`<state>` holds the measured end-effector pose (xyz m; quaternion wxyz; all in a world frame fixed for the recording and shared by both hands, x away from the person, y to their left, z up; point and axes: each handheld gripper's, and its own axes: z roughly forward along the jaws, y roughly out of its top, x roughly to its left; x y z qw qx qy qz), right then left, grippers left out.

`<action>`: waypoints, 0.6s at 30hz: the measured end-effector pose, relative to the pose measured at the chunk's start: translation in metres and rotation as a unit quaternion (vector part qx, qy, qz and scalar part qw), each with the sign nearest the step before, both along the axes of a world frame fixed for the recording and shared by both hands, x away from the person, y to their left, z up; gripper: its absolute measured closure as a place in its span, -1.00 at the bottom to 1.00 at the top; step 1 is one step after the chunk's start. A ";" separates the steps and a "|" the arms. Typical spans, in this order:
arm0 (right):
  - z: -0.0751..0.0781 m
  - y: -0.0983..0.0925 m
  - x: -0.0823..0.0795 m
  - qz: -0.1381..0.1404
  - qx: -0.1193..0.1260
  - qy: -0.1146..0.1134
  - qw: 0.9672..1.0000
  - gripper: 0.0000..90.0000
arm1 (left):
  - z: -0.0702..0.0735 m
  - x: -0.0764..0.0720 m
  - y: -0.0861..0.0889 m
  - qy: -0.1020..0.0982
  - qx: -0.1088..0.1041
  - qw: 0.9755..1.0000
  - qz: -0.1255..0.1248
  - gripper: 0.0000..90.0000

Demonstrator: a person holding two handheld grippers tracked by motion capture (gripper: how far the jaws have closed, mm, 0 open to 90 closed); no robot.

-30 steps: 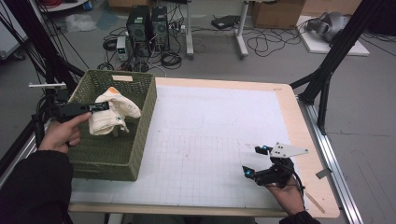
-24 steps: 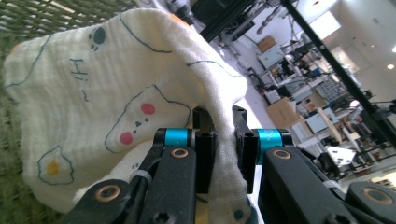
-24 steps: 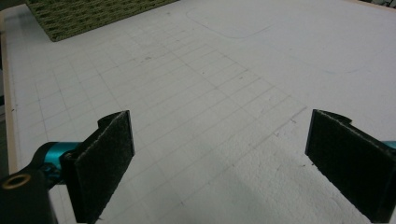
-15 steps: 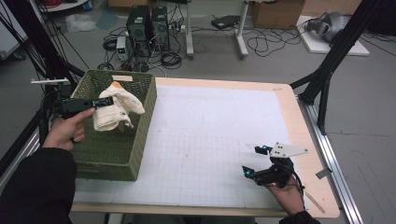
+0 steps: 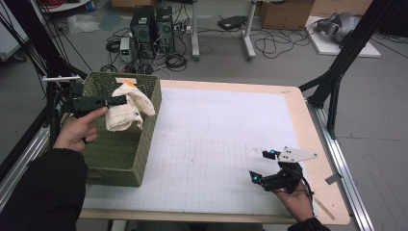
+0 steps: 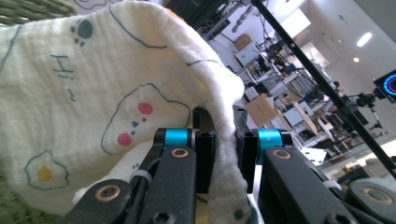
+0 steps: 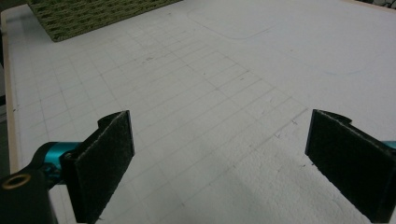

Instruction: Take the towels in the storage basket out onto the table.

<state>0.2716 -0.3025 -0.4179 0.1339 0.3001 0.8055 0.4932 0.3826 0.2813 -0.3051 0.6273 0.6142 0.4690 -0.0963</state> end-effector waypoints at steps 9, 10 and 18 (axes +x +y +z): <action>0.000 0.000 0.001 0.002 0.000 -0.002 1.000 -0.84 | 0.008 0.006 -0.028 -0.009 0.000 1.000 -0.026 0.83; 0.000 0.000 0.000 0.001 0.001 -0.001 1.000 -0.84 | 0.008 0.006 -0.031 -0.008 0.002 1.000 -0.029 0.83; 0.001 0.000 0.000 0.001 0.002 -0.002 1.000 -0.84 | 0.007 0.012 -0.055 -0.007 0.006 0.999 -0.048 0.83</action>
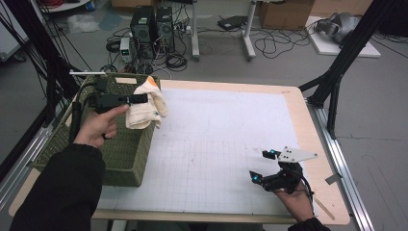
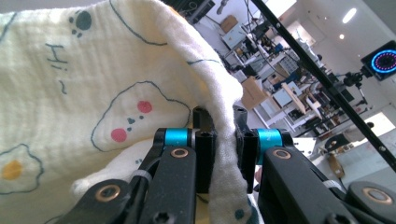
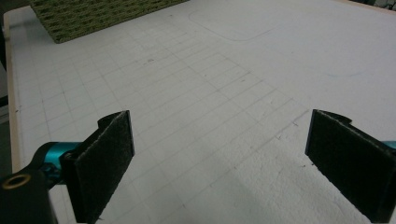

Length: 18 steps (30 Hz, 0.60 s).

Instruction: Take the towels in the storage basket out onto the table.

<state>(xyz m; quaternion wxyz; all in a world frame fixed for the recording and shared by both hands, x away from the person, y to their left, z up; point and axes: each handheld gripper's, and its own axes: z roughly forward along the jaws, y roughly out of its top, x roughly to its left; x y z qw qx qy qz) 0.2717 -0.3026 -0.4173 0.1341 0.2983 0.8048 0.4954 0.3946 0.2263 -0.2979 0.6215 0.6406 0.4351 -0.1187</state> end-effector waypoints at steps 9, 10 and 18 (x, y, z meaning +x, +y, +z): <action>0.000 0.001 0.000 0.001 0.001 0.001 1.000 -0.84 | 0.004 0.003 -0.023 -0.005 0.001 1.000 -0.023 0.83; 0.000 0.001 0.000 0.001 0.001 0.000 1.000 -0.84 | 0.003 0.004 -0.027 -0.004 0.002 1.000 -0.025 0.83; 0.001 0.000 0.000 0.002 0.002 -0.002 1.000 -0.84 | -0.002 0.008 -0.053 0.000 0.011 0.999 -0.043 0.83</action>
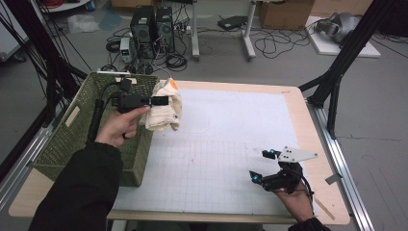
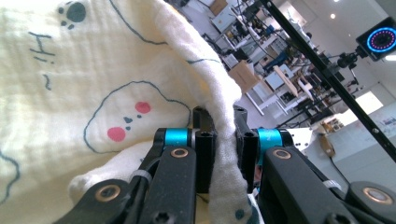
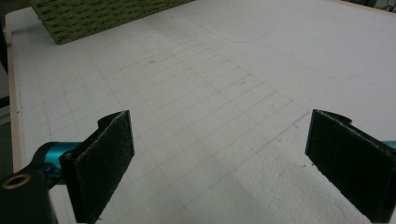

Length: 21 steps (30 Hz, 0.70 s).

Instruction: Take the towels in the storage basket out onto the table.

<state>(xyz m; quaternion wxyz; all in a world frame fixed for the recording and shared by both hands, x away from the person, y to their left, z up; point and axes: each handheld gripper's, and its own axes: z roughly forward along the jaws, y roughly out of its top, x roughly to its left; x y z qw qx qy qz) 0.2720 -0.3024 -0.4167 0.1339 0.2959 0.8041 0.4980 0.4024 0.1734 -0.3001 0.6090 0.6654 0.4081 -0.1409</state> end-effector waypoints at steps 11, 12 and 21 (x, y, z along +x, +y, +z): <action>0.000 0.000 0.000 0.003 0.001 -0.001 1.000 -0.84 | -0.008 0.004 -0.031 0.007 0.025 1.000 -0.014 0.83; 0.000 0.000 0.000 0.002 0.002 -0.001 1.000 -0.84 | -0.009 0.004 -0.033 0.006 0.026 1.000 -0.014 0.83; 0.000 0.000 0.000 0.004 0.001 -0.003 1.000 -0.84 | -0.015 0.003 -0.050 0.009 0.046 0.999 -0.010 0.83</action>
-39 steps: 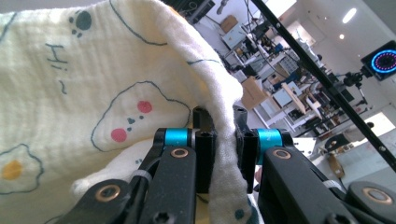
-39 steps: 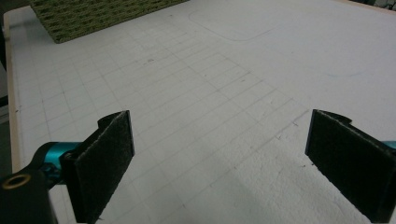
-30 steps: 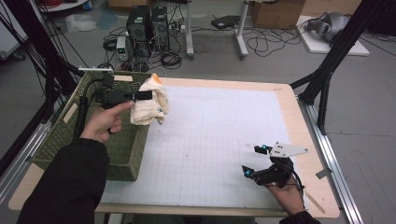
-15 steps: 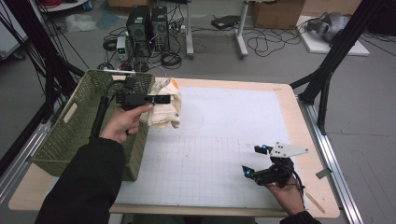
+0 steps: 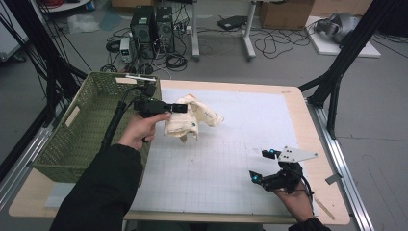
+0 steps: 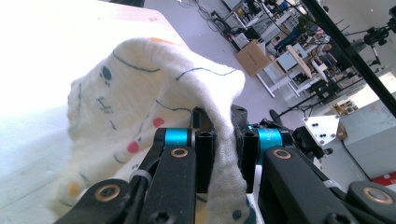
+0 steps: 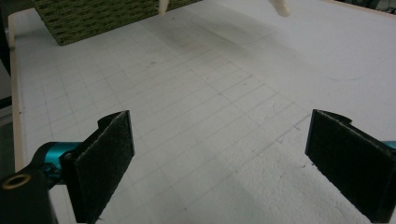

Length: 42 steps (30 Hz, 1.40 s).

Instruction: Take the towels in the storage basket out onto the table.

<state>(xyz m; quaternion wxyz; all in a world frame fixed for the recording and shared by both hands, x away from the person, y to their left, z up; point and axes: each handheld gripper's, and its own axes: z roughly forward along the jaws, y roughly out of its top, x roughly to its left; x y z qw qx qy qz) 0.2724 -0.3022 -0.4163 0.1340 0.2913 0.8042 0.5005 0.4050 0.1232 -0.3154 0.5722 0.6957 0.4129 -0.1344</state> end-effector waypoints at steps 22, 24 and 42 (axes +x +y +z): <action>0.002 -0.002 0.000 -0.001 0.007 -0.004 1.000 -0.84 | -0.019 -0.005 -0.064 -0.002 0.026 1.000 -0.014 0.82; 0.003 -0.001 0.000 0.000 0.008 -0.004 1.000 -0.84 | -0.021 -0.006 -0.067 -0.002 0.030 0.999 -0.011 0.82; 0.002 0.000 0.005 0.000 0.012 0.001 1.000 -0.84 | -0.083 -0.017 -0.112 0.013 0.068 0.998 0.005 0.75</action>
